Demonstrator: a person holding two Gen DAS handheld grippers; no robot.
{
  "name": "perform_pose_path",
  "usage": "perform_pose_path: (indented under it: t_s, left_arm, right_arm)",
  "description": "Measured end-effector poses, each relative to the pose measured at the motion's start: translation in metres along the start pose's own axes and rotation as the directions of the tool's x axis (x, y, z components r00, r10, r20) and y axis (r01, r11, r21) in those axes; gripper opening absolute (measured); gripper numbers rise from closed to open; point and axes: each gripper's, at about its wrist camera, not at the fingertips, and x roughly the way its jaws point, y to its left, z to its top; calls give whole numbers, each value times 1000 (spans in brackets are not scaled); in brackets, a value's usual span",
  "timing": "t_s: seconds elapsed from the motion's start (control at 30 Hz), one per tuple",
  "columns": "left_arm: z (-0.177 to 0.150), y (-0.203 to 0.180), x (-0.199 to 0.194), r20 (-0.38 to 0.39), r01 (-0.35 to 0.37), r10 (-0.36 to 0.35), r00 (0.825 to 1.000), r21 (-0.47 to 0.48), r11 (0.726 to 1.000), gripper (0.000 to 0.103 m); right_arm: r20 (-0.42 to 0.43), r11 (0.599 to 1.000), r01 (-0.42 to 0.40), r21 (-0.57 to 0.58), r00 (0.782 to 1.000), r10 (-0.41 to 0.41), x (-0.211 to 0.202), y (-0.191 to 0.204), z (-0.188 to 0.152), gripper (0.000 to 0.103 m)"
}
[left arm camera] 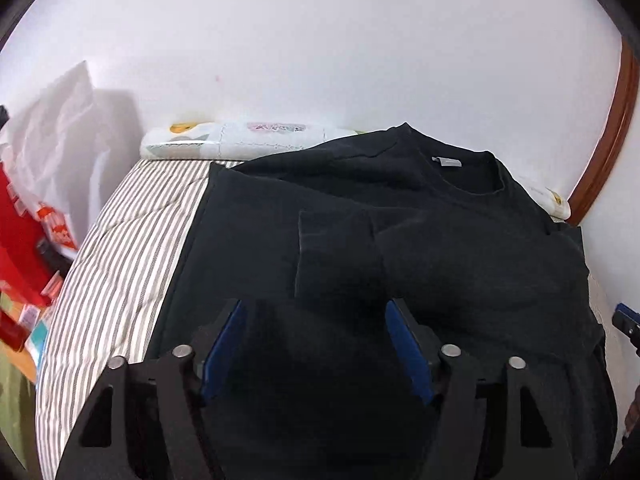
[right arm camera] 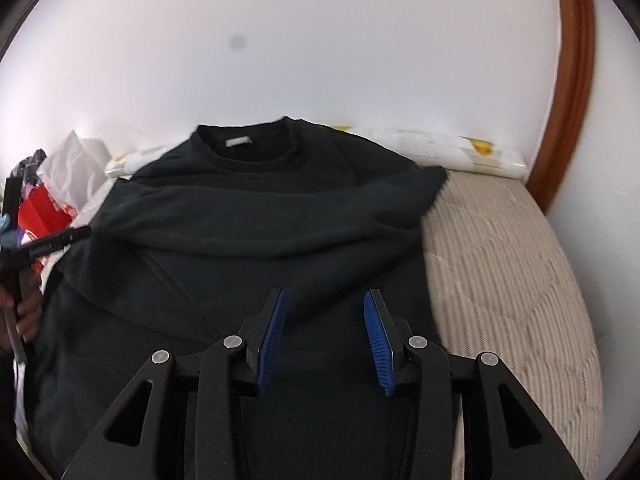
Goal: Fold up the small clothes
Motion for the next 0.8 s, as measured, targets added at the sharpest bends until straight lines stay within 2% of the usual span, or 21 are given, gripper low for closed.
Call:
perform_pose_path:
  t_s: [0.07,0.2,0.27,0.3,0.33,0.37,0.4,0.47,0.57,0.7,0.8]
  left_arm:
    - [3,3,7,1,-2,2,1000,-6,1000,62]
    - [10,7,21,-12,48,-48,999,-29,998,55]
    - [11,5,27,-11,41,-41,999,-14,999,46]
    - [11,3,30,-13,39,-39,999,-5,999,45]
    - [11,3,32,-15,37,-37,999,-6,999,41]
    - [11,2,34,-18,30,-30,999,-7,1000,31]
    - [11,1,34,-20,23,-23,1000,-5,1000,27]
    - [12,-2,32,-17,-1,1,1000,11,1000,10]
    - [14,-5,15,18,-2,2,1000,11,1000,7]
    - [20,2,-26,91,34,-31,995,-30,999,7]
    - [17,11,-51,150,1,7,989,-49,999,5]
  right_arm:
    - [2,999,49,-7,999,-49,-2,-6,-5,40]
    - [-12,998,65,8,998,-65,-3,-17,-16,42]
    - [-22,997,74,19,997,-73,-1,-20,-19,42]
    - [-26,997,74,23,997,-73,0,-21,-21,42]
    - [-32,997,73,28,997,-73,2,-22,-22,42]
    - [-34,997,73,34,997,-72,2,-23,-23,42]
    - [-35,996,71,46,997,-70,3,-24,-24,42]
    - [-41,996,67,56,997,-65,5,-25,-24,42]
    - [-26,996,75,47,997,-74,4,-22,-22,42]
    - [-5,993,118,18,993,-118,6,-16,-15,42]
    - [3,990,137,17,991,-137,10,-16,-11,43]
